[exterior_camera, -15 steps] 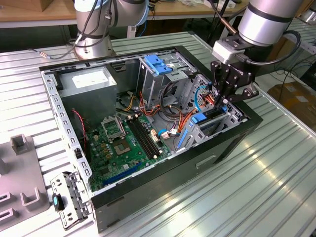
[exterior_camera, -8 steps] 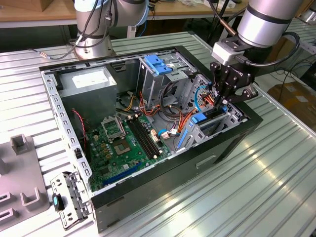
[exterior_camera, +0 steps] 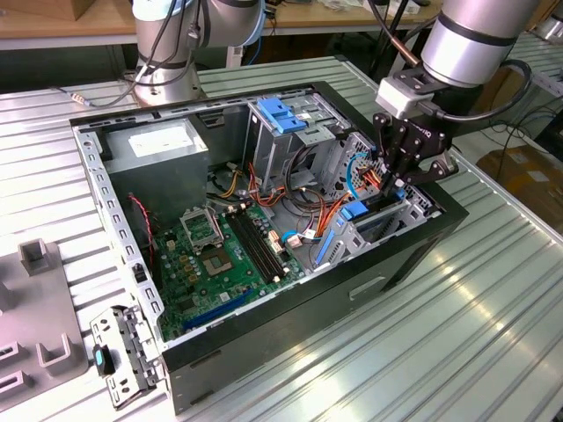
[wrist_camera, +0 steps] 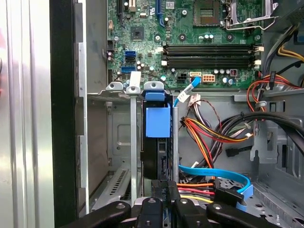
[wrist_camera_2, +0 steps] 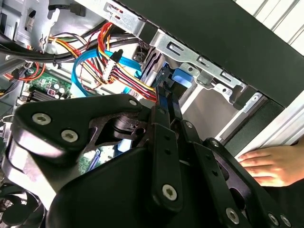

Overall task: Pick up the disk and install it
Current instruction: 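Insert the first disk wire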

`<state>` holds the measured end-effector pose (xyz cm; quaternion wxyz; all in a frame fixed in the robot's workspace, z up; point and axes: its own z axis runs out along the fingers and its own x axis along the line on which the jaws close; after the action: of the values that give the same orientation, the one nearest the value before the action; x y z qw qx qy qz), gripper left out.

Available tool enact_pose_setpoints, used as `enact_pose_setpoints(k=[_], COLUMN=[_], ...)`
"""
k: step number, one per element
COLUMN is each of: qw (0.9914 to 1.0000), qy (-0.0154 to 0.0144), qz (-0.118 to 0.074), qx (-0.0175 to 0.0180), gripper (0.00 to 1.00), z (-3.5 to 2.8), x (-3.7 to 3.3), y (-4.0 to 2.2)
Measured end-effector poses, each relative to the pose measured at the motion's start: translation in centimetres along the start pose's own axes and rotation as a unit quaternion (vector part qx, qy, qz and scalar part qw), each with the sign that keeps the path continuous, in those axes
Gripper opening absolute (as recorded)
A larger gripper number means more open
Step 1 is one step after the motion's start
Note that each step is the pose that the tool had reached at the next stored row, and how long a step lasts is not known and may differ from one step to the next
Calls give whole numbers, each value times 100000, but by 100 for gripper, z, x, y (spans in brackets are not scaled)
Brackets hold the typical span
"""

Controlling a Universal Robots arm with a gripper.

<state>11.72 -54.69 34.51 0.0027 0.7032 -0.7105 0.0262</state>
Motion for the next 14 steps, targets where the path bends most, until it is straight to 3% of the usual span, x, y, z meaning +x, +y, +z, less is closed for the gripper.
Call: enact_pose_setpoints(k=[5,8,9,10,14], qw=[100000,100000,100000,99999,99998], qy=[-53,-53,-63,-322,-405], qz=[-2,9,3,8,3], qx=[-9,-23,-69,-193,-421], gripper=[16,16,16,16,16], z=[6,-28,-9,27,-3], x=[0,1,-2,-4,-3], y=[0,-1,-1,1,0])
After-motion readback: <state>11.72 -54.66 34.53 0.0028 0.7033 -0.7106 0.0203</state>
